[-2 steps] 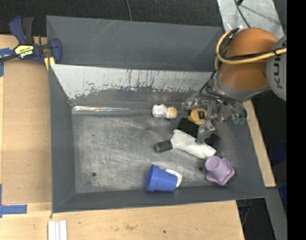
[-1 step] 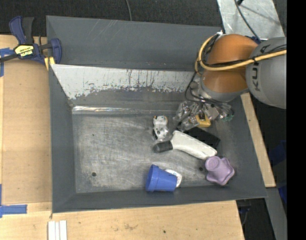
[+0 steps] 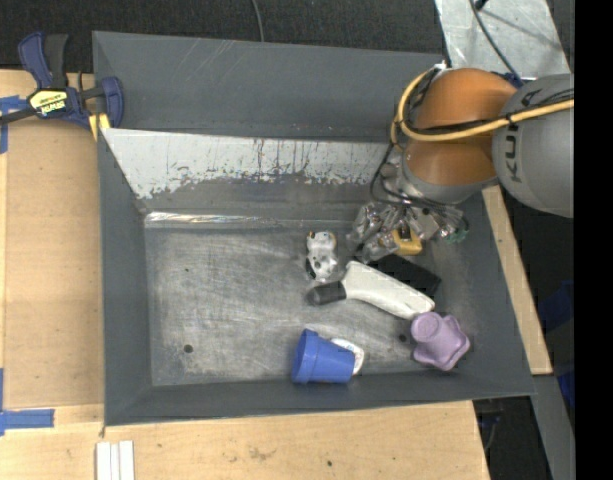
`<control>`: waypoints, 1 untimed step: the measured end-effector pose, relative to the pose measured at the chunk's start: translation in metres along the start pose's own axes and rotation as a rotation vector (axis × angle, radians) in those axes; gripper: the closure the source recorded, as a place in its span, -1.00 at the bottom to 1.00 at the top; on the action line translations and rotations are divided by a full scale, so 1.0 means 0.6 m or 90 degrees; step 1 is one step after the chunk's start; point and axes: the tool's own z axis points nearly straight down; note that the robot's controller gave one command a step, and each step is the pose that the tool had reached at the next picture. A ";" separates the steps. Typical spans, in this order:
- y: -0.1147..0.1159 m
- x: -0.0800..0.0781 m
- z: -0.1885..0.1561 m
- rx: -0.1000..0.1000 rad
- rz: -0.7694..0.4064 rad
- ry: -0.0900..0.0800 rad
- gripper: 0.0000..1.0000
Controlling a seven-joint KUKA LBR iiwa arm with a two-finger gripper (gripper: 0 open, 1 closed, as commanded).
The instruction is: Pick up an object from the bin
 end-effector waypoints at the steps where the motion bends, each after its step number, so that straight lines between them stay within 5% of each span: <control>1: 0.032 -0.005 -0.037 -0.004 0.046 0.006 1.00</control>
Offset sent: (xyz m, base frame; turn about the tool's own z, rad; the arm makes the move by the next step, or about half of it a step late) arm -0.0026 -0.0180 0.0380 0.1712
